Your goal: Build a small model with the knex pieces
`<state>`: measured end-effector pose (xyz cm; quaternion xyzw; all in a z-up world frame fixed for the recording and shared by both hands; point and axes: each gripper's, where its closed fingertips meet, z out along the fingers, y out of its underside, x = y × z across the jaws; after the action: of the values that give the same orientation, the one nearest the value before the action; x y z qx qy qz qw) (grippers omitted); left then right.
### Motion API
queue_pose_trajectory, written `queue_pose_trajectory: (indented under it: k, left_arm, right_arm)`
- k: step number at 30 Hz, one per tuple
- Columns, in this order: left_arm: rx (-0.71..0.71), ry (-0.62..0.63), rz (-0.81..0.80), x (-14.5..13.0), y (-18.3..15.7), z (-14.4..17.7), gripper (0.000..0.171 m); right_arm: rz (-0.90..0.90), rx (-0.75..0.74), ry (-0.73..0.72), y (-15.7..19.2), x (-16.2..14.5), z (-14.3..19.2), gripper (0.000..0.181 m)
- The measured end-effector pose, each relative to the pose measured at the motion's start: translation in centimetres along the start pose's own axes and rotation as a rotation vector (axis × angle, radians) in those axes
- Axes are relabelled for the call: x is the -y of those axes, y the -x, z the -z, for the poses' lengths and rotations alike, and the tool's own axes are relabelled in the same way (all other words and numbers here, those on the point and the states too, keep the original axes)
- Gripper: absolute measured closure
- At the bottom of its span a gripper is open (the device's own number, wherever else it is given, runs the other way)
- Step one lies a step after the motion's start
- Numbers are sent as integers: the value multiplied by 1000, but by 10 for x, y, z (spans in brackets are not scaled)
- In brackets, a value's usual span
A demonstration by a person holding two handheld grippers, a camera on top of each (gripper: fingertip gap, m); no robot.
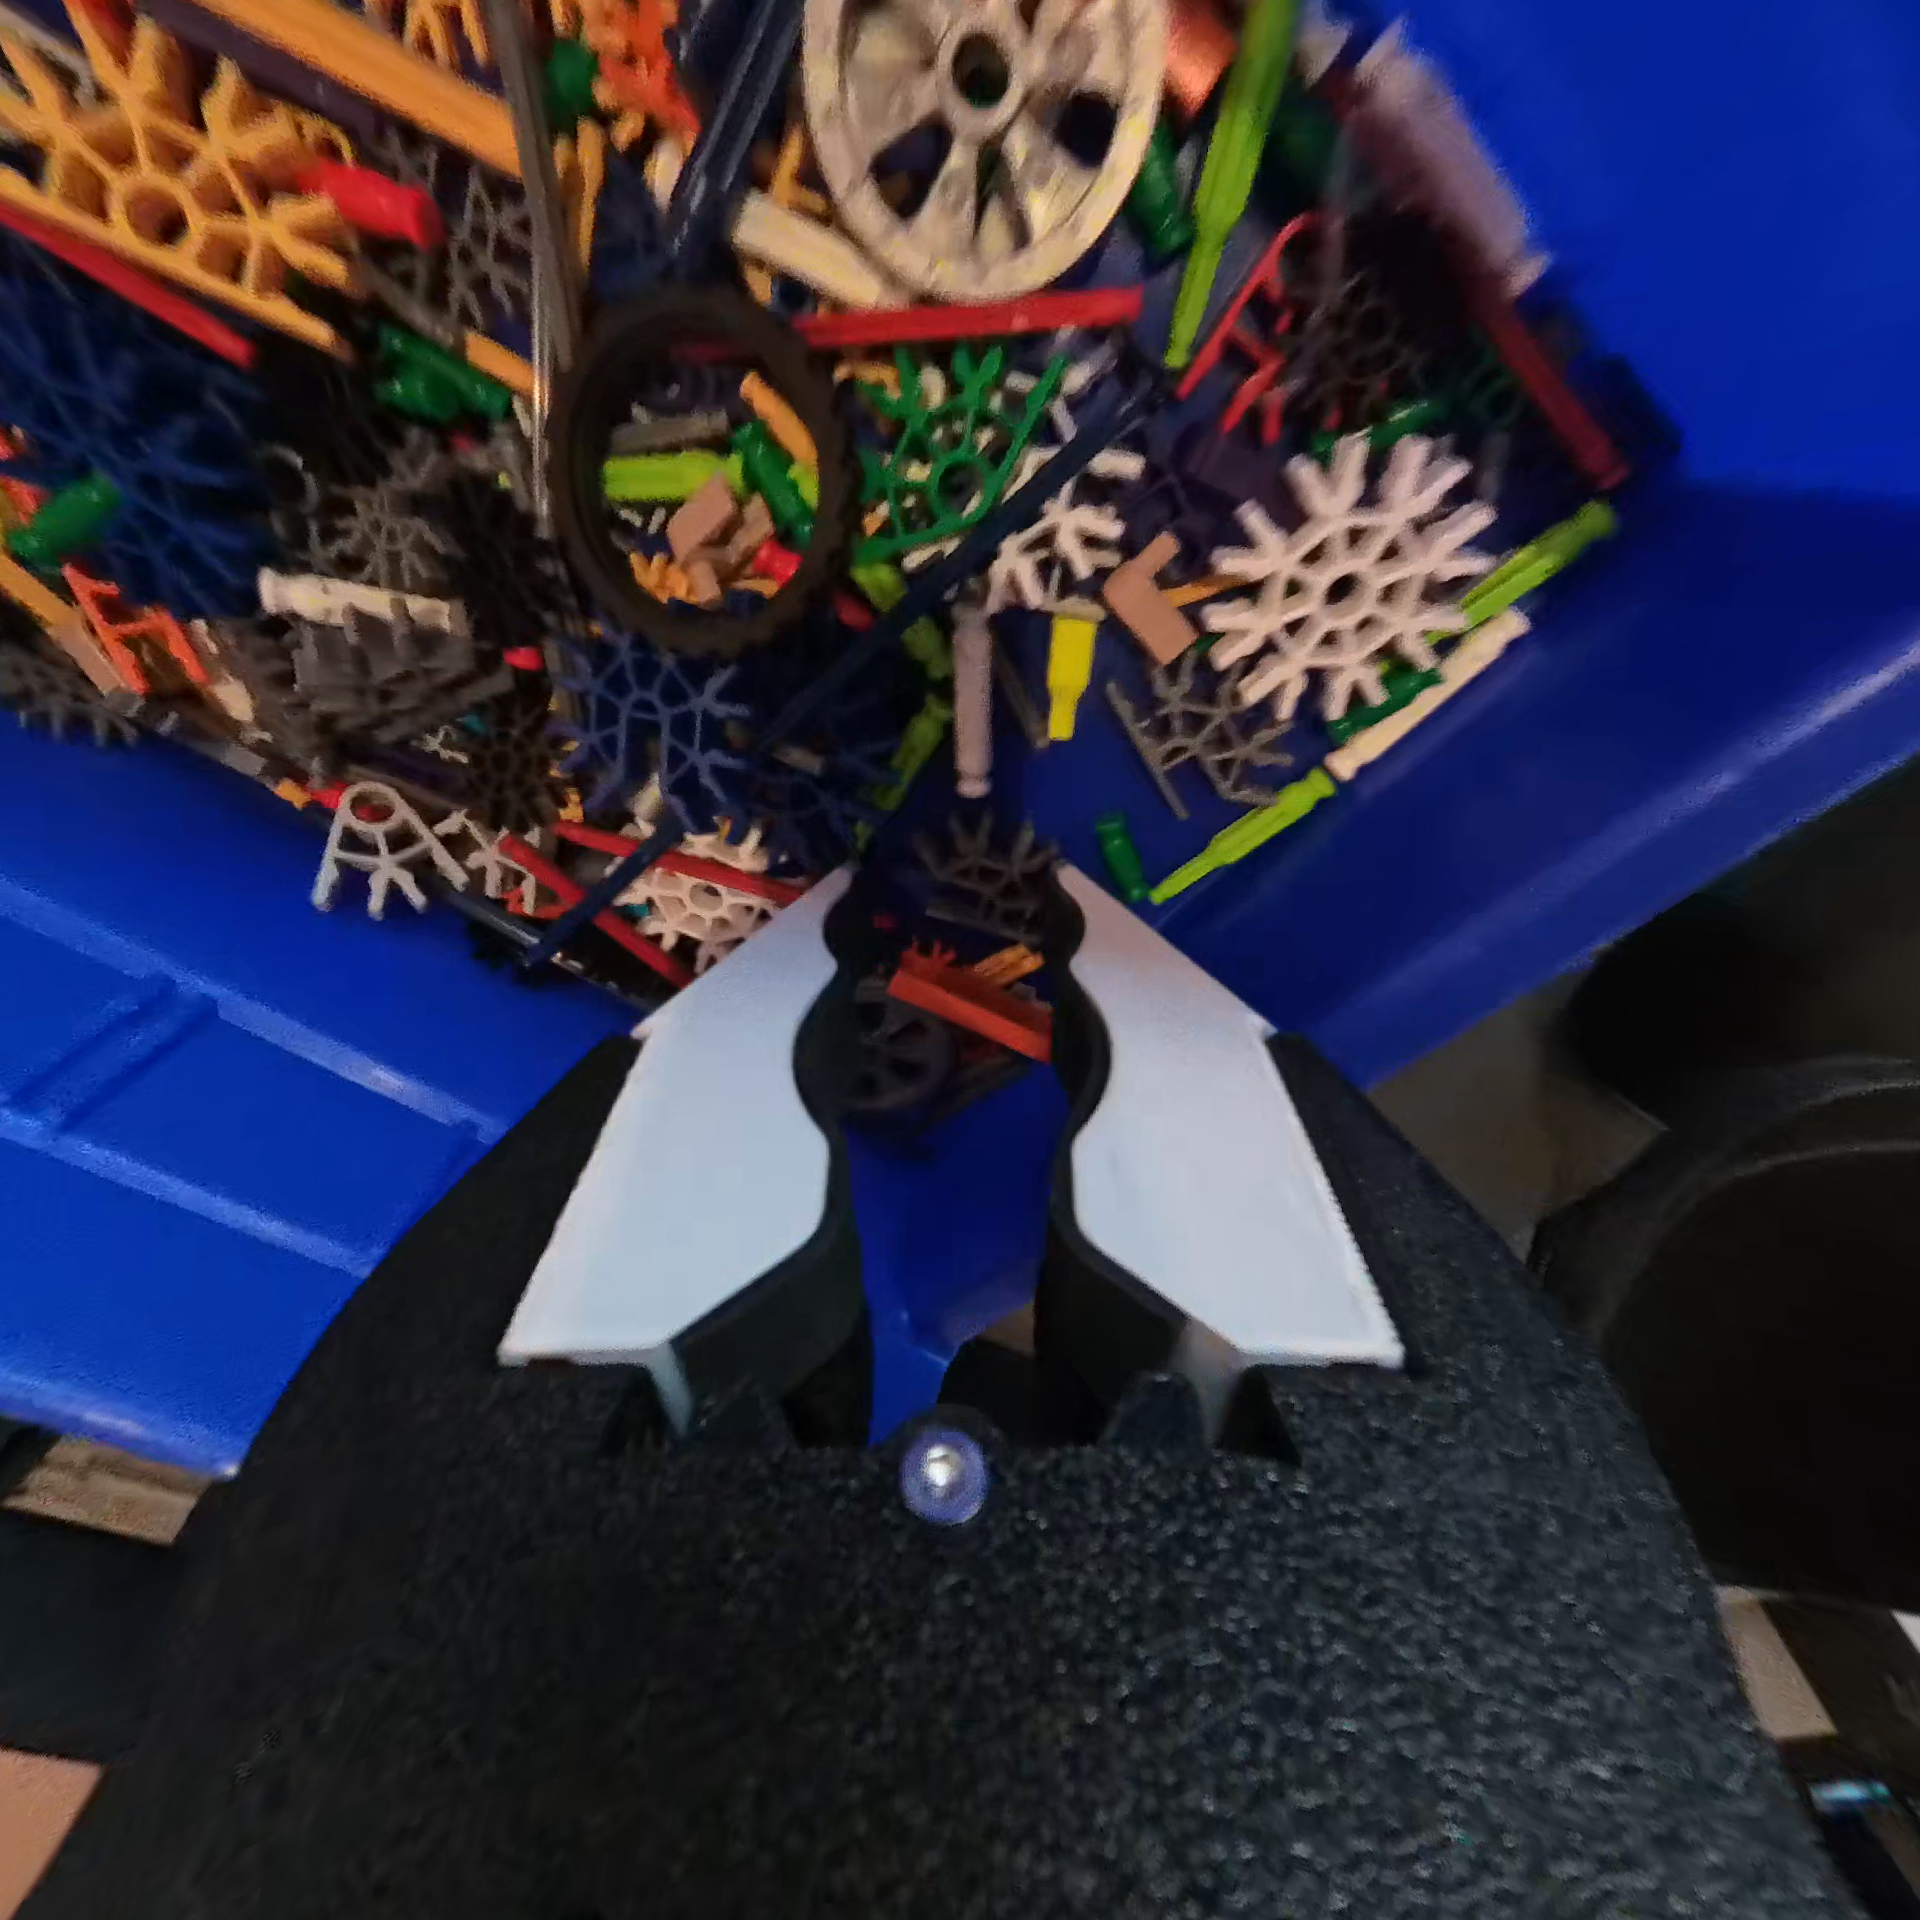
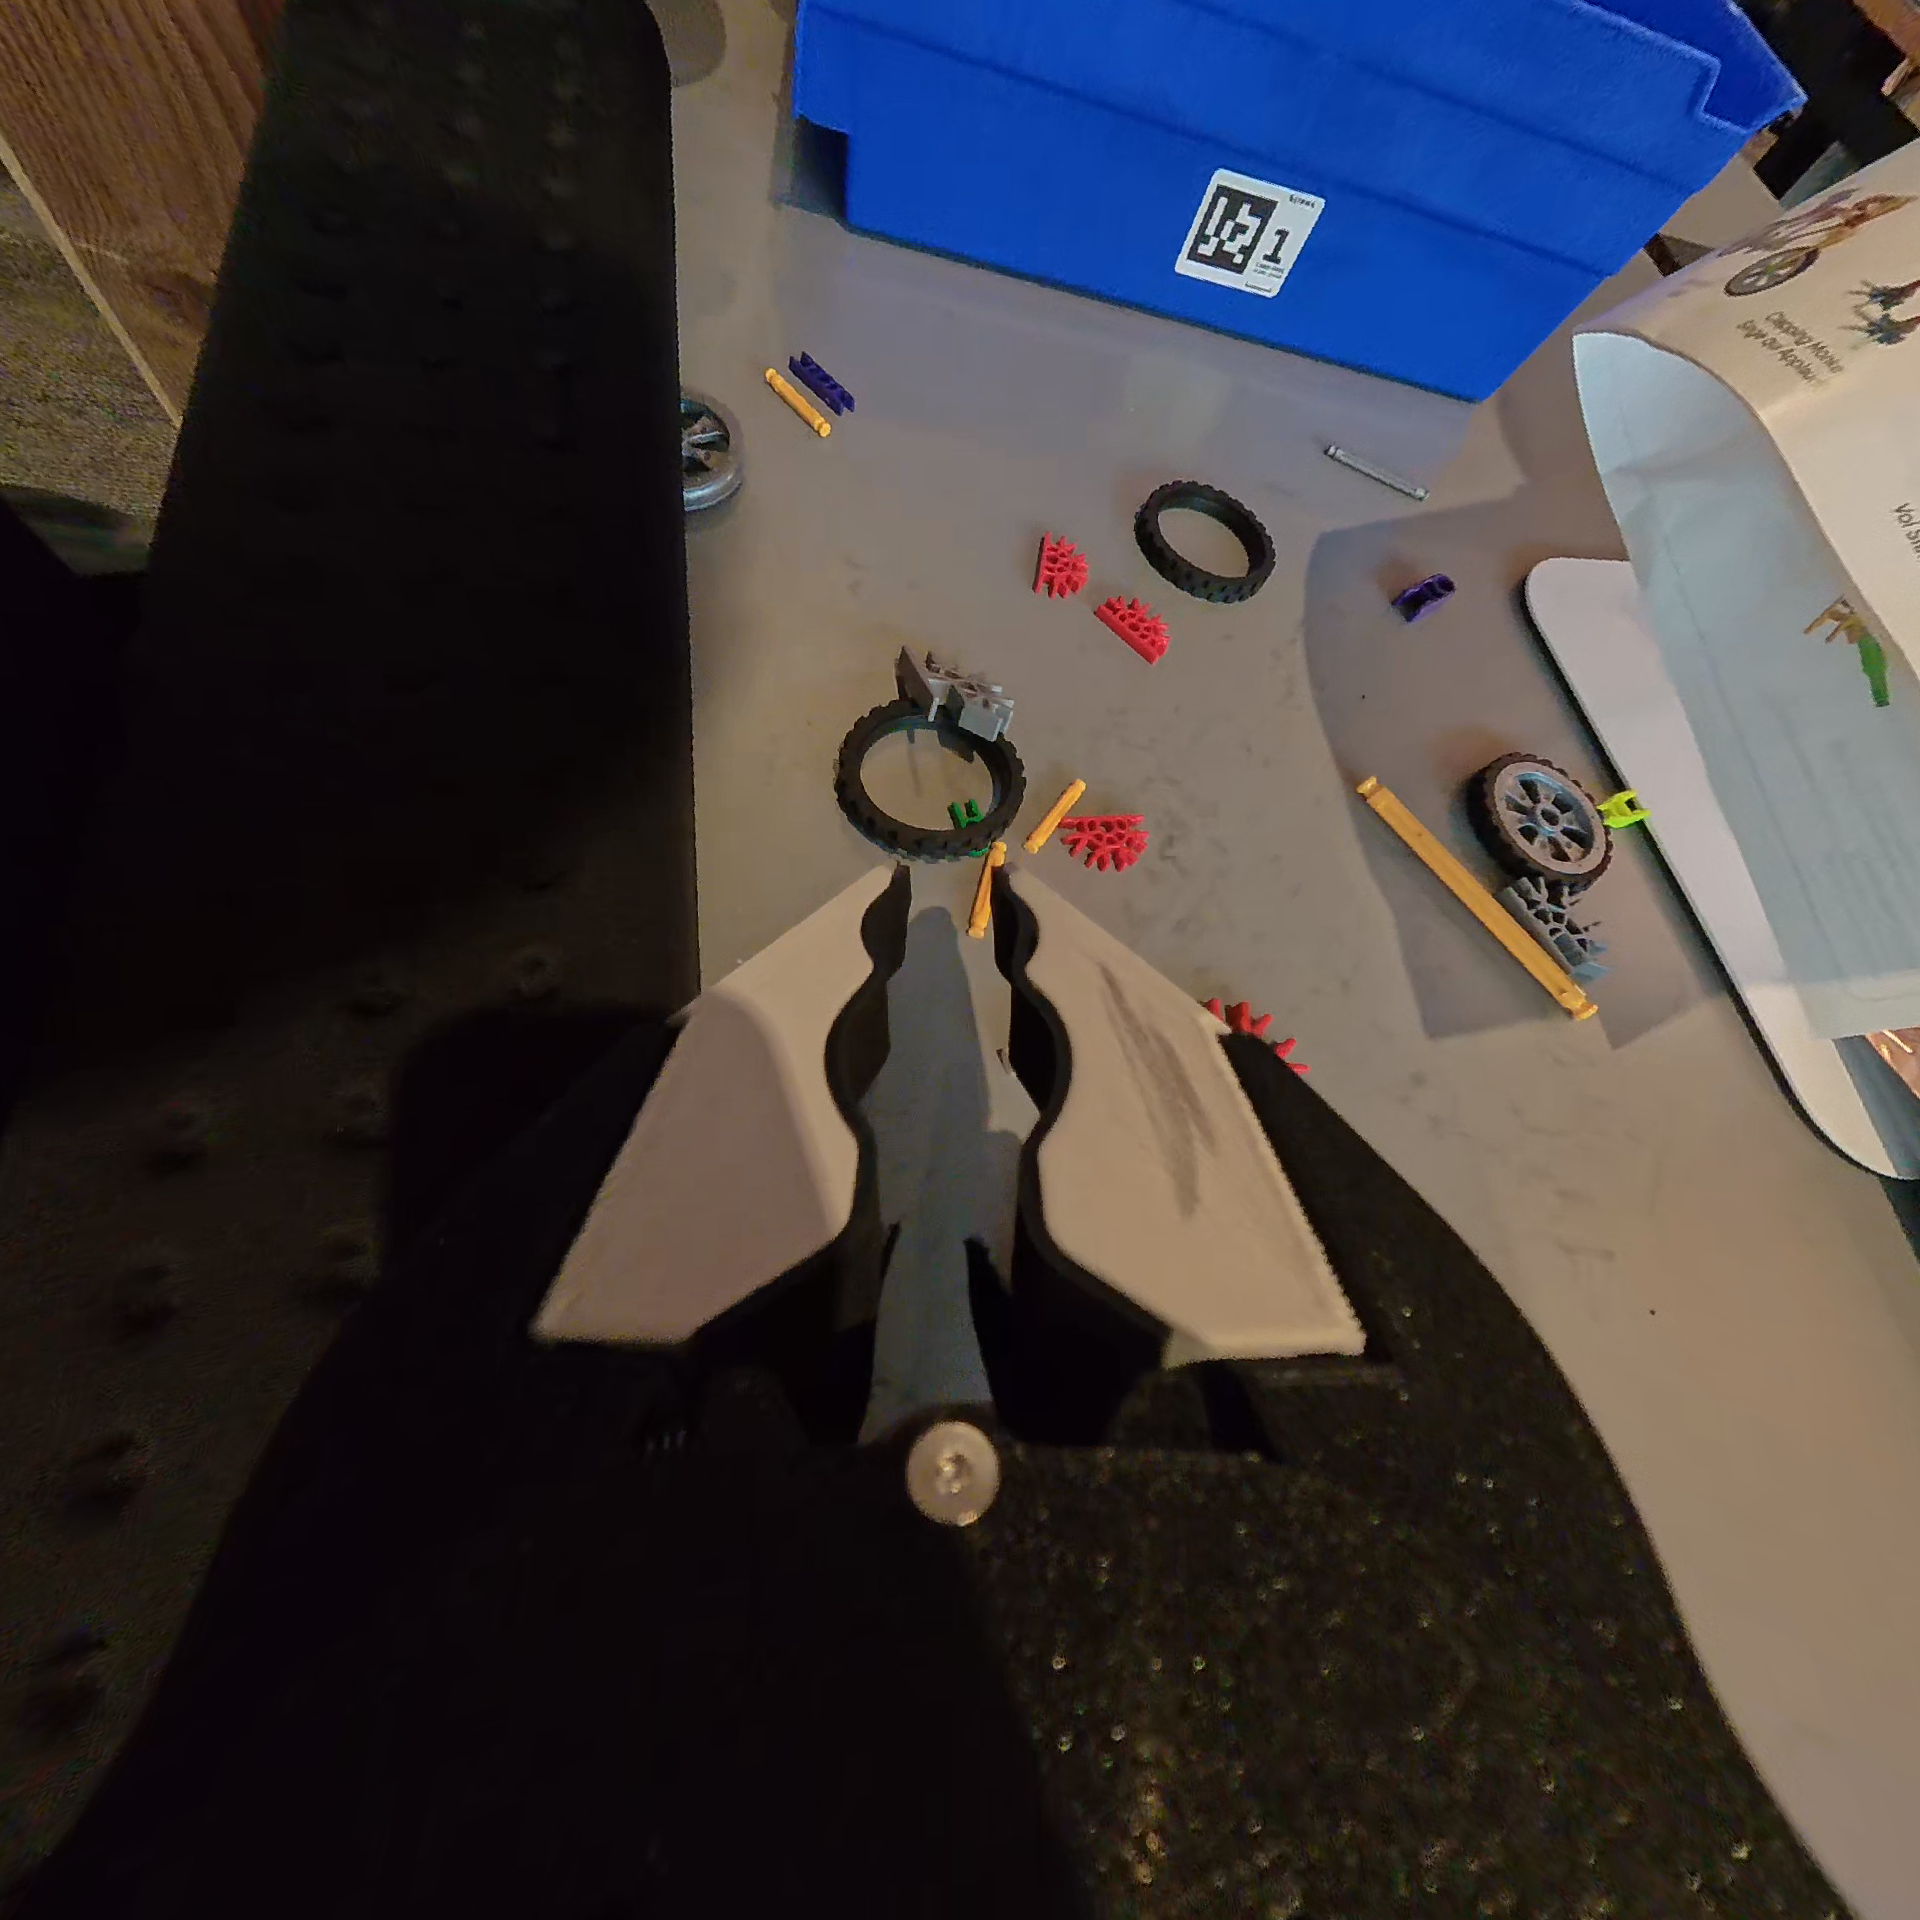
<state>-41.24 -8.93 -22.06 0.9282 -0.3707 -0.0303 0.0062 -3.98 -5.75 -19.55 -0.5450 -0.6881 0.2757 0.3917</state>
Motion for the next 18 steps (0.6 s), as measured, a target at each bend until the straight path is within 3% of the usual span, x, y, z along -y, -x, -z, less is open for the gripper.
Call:
queue_pose_trajectory:
  k: [12, 18]
  left_arm:
    - [-45, -21, 23, 1, -8, -1, 153]
    - [-73, -51, 53, 3, -14, 0, 135]
  right_arm:
    - [5, 0, 2, 0, 0, 0, 166]
    - [9, 1, 2, 1, 0, 0, 166]
